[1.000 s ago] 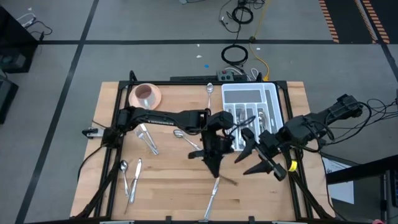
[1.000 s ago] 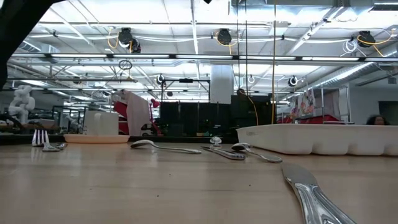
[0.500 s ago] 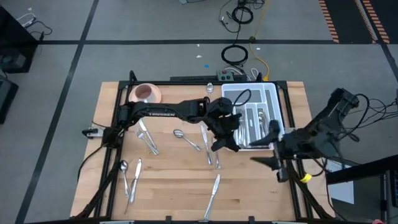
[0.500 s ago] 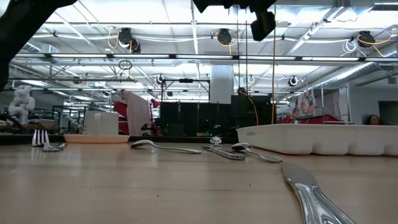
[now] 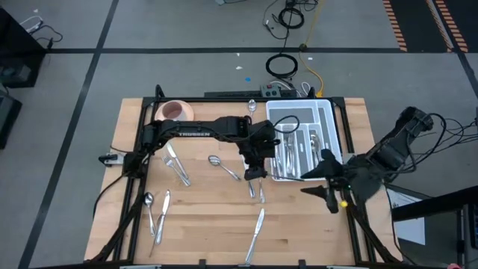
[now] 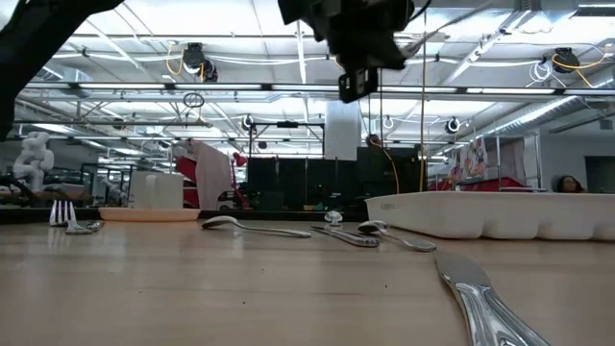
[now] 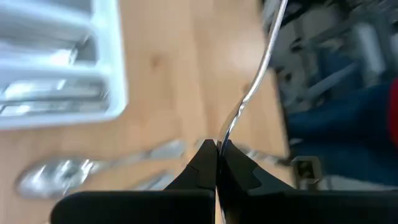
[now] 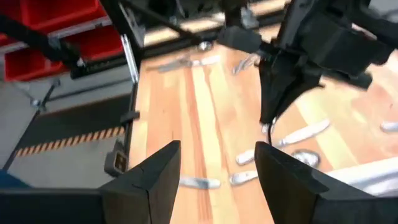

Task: Sort silverware
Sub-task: Put the silver fork into the silverware rack

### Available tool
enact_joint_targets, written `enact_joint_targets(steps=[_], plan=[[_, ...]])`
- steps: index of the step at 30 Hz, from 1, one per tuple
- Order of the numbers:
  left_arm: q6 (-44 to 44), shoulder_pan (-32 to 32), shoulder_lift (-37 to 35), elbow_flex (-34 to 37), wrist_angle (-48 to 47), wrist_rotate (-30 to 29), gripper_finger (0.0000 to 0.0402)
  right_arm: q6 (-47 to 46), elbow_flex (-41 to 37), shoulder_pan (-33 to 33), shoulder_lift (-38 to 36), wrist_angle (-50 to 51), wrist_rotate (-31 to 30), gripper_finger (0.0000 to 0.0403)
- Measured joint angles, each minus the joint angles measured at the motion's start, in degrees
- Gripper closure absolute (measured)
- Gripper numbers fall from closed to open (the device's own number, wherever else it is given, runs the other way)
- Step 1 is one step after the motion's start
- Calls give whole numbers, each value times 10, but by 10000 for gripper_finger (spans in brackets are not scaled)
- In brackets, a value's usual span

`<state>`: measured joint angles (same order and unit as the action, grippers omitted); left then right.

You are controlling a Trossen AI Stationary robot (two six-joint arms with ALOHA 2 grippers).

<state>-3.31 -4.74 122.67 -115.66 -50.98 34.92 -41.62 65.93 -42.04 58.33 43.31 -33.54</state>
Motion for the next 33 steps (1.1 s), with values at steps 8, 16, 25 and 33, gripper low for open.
enact_joint_targets(steps=[8,16,25,33], plan=[[19,14,0,0,-53,-70,399,42,0,120,67,52,198,204],[23,35,0,0,-52,-85,399,101,0,188,120,28,288,204],[22,53,0,0,-50,-113,399,125,0,217,149,63,322,208],[18,59,0,0,-33,-121,395,134,0,220,177,61,340,274]])
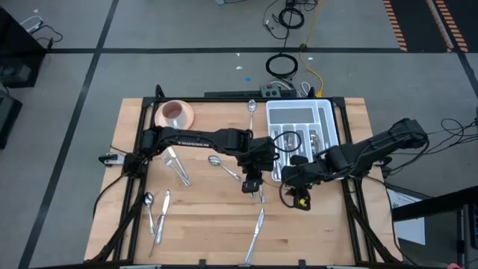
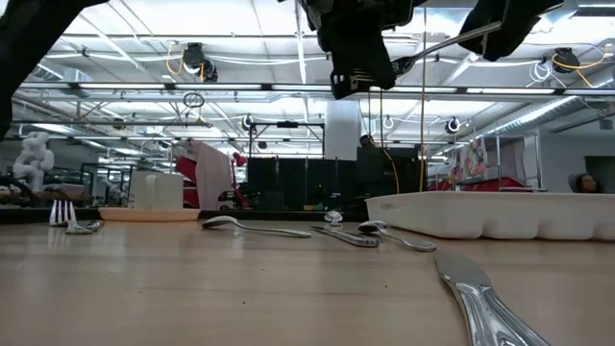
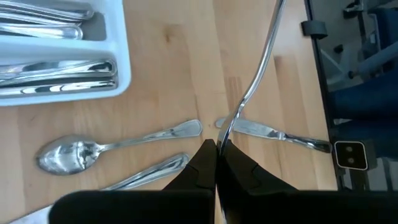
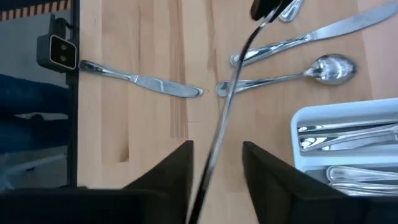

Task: Sort silverware
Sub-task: Put the silver fork into the silverware rack

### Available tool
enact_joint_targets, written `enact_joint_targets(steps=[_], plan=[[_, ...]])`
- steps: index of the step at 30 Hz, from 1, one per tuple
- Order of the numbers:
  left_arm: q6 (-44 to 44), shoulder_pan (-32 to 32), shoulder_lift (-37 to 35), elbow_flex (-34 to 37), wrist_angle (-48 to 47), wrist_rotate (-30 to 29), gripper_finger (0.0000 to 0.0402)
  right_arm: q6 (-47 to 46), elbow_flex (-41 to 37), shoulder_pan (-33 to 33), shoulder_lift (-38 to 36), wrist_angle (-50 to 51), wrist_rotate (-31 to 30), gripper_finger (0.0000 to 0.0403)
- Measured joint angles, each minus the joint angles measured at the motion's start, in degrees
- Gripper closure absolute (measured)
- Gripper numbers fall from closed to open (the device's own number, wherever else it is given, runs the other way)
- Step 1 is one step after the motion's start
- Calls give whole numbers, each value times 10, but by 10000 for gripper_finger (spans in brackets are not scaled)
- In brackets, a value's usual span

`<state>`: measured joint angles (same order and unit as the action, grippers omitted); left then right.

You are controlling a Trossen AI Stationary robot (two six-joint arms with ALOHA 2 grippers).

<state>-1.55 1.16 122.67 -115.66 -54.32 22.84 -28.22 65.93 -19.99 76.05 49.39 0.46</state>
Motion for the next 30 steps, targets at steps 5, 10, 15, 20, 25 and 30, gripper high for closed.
enact_joint_targets(steps=[5,10,15,20,25,30], plan=[[-10,0,0,0,0,-8,393,4,0,0,5,-4,1,364],[-15,0,0,0,-6,-8,392,-2,0,1,5,-2,-5,397],[-9,0,0,0,1,-8,390,0,0,0,5,2,-5,400],[26,0,0,0,-12,17,349,1,0,0,5,10,-21,402],[28,0,-2,-1,-31,9,278,-5,0,-1,5,20,-50,402],[23,-2,-15,-2,-41,-38,227,-47,0,-4,4,43,-71,402]])
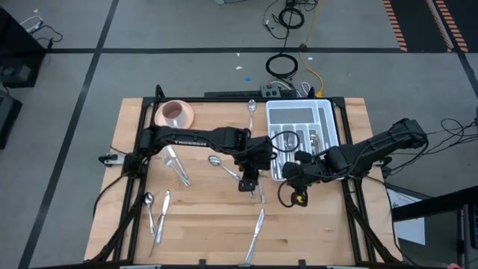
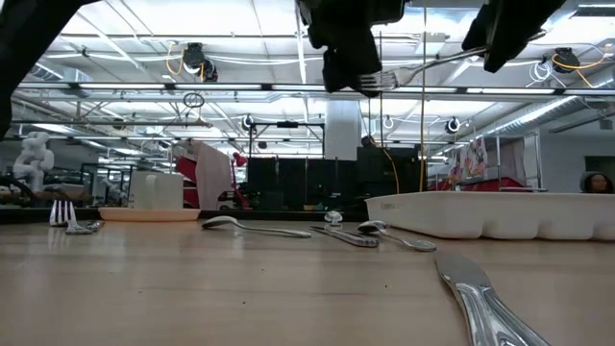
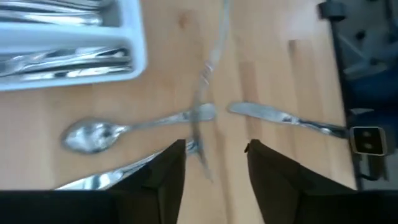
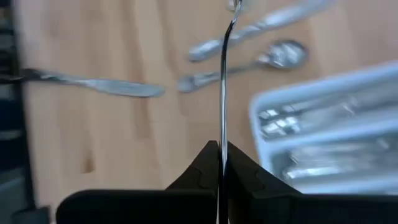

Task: Sort silverware
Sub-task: Put the silver fork into the silverware rack

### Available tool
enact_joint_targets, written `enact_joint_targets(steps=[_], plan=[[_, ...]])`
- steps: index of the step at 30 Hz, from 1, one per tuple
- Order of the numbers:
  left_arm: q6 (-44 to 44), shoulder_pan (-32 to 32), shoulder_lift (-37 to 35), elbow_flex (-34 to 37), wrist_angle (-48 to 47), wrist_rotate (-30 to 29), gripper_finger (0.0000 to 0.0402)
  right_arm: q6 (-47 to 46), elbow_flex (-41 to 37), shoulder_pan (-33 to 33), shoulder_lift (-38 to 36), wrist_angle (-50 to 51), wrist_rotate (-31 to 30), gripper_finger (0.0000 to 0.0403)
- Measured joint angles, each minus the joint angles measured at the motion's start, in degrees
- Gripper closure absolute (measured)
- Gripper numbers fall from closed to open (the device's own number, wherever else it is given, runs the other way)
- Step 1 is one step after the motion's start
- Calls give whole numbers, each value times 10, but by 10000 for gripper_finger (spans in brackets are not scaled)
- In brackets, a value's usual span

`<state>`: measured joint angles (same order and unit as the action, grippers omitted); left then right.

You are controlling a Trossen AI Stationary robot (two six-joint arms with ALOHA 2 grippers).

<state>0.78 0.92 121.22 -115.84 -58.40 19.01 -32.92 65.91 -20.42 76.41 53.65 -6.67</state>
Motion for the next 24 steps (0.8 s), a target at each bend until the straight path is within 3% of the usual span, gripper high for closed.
enact_joint_targets(steps=[4,9,12,18,24], plan=[[-2,-7,-20,0,-7,-52,208,-104,-42,-13,-34,-6,-70,402],[-3,-18,-57,0,-7,-88,206,-319,-155,-42,-137,-103,-152,402],[-4,-24,-75,-1,-6,-90,206,-462,-232,-66,-210,-130,-243,402],[-20,-33,-96,-1,18,-90,206,-579,-388,-81,-321,-342,-391,402],[-35,-35,-95,-1,25,-90,206,-653,-537,-82,-325,-595,-496,402]])
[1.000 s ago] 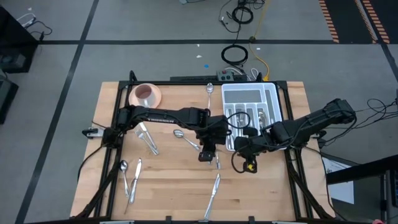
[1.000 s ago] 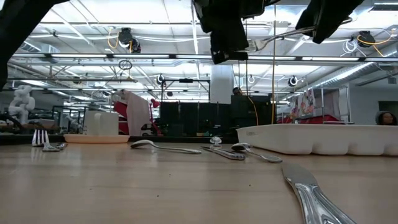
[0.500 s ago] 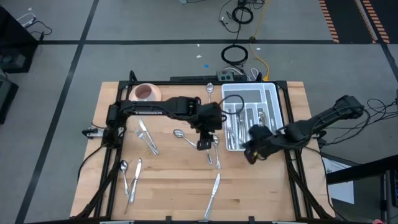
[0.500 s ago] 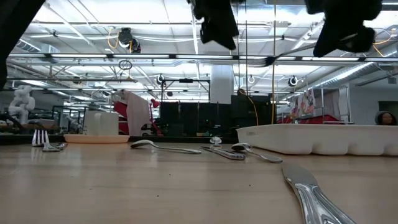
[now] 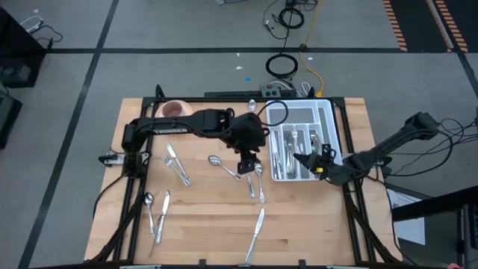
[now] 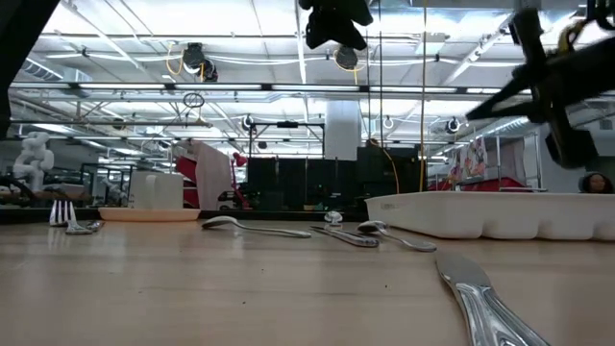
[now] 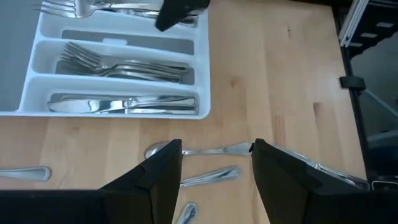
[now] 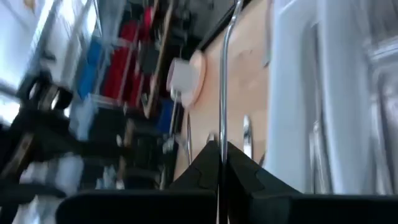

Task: Sort silverware
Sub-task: Put the silver fork into the silverware rack

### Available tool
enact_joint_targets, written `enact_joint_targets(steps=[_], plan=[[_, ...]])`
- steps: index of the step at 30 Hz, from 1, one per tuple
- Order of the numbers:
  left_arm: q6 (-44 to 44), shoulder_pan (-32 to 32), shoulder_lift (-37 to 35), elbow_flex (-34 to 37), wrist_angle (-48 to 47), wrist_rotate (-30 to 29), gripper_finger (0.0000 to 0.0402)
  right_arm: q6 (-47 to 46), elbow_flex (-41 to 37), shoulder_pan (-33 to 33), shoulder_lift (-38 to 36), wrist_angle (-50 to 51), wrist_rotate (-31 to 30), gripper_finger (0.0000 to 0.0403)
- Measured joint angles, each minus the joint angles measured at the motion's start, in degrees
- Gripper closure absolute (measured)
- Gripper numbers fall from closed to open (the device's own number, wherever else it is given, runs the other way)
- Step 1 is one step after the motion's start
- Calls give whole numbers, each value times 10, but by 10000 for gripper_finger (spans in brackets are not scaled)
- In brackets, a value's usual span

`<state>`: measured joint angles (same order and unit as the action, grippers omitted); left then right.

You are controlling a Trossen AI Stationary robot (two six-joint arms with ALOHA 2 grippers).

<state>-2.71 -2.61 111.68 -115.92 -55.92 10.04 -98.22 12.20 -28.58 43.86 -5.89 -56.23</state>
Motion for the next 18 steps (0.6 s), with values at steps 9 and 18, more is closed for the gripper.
enact_joint_targets(steps=[9,18], plan=[[-1,-1,0,0,1,0,206,-99,-26,24,28,2,53,403],[-1,0,0,0,36,1,206,-219,-26,37,32,23,79,403]])
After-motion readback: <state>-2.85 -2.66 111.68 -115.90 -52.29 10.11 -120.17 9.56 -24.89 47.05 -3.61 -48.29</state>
